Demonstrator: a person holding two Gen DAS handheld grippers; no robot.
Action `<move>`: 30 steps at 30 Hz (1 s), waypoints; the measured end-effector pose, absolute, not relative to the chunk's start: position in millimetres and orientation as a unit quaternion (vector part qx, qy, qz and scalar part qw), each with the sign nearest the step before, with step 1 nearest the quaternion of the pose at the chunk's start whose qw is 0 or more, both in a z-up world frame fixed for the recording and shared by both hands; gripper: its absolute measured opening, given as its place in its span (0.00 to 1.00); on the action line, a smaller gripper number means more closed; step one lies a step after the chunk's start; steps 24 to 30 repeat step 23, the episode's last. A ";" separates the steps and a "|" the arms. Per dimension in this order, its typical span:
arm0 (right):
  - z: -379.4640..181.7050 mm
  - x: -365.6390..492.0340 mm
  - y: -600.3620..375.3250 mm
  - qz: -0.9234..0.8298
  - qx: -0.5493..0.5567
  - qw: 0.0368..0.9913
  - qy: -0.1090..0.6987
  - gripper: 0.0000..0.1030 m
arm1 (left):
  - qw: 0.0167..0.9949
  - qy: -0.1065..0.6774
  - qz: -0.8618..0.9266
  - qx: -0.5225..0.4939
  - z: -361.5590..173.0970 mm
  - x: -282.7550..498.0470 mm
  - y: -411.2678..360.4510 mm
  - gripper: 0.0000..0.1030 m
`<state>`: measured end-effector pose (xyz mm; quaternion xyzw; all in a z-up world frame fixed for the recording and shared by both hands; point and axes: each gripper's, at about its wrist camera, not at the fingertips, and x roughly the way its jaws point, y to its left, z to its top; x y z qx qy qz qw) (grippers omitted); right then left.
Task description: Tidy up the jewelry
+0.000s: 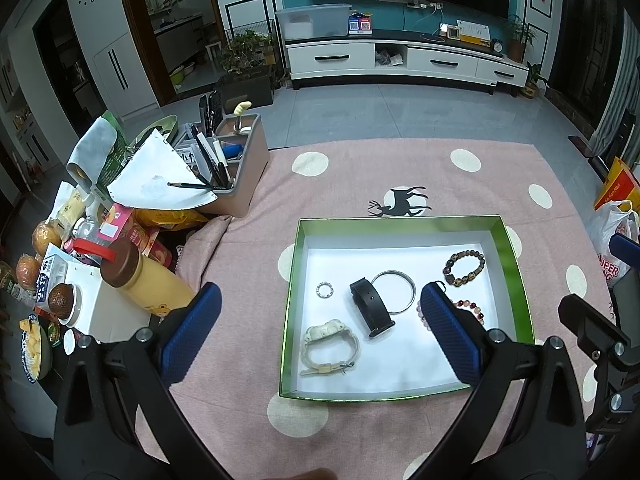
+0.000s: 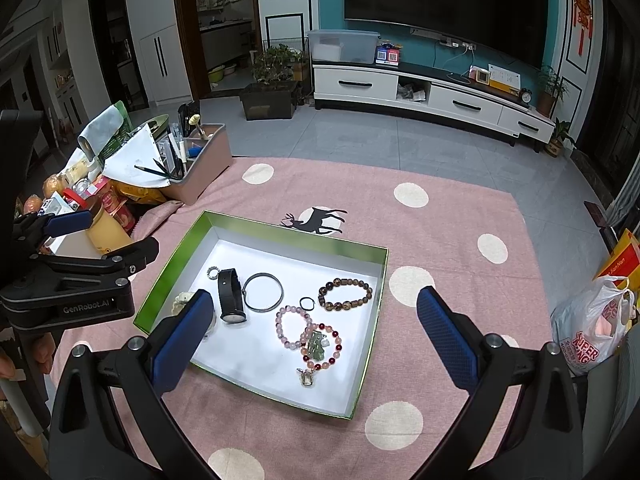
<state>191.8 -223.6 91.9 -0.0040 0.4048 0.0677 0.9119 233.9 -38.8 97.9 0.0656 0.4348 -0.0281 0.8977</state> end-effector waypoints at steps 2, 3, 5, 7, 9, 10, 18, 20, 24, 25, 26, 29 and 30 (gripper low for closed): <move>91.4 191.7 -223.9 0.067 -0.004 0.912 0.404 0.99 | 0.897 0.435 -0.028 0.065 98.0 234.1 -38.8 0.98; 91.8 192.0 -223.6 0.067 -0.004 0.912 0.405 0.99 | 0.897 0.436 -0.028 0.065 96.9 234.4 -38.5 0.98; 90.7 192.0 -223.6 0.067 -0.003 0.912 0.406 0.99 | 0.897 0.437 -0.028 0.065 94.2 235.4 -38.1 0.98; 90.3 191.8 -223.7 0.067 -0.004 0.912 0.406 0.99 | 0.896 0.438 -0.028 0.064 93.2 235.4 -37.7 0.98; 90.7 192.0 -223.6 0.067 -0.004 0.912 0.406 0.99 | 0.897 0.437 -0.029 0.064 93.5 235.8 -38.0 0.98; 90.6 191.9 -223.8 0.067 -0.004 0.912 0.405 0.99 | 0.897 0.437 -0.030 0.063 92.8 235.6 -37.7 0.98; 89.0 191.9 -224.3 0.067 -0.003 0.912 0.405 0.99 | 0.895 0.442 -0.028 0.063 89.9 237.1 -39.0 0.98; 89.1 191.9 -224.3 0.067 -0.003 0.912 0.405 0.99 | 0.894 0.443 -0.026 0.063 90.7 238.1 -38.7 0.98; 86.0 193.1 -224.5 0.066 -0.002 0.912 0.405 0.99 | 0.893 0.445 -0.023 0.064 90.4 237.9 -38.1 0.98; 86.0 193.1 -224.5 0.066 -0.002 0.912 0.405 0.99 | 0.893 0.445 -0.023 0.064 90.4 237.9 -38.1 0.98; 86.0 193.1 -224.5 0.066 -0.002 0.912 0.405 0.99 | 0.893 0.445 -0.023 0.064 90.4 237.9 -38.1 0.98; 86.0 193.1 -224.5 0.066 -0.002 0.912 0.405 0.99 | 0.893 0.445 -0.023 0.064 90.4 237.9 -38.1 0.98; 86.0 193.1 -224.5 0.066 -0.002 0.912 0.405 0.99 | 0.893 0.445 -0.023 0.064 90.4 237.9 -38.1 0.98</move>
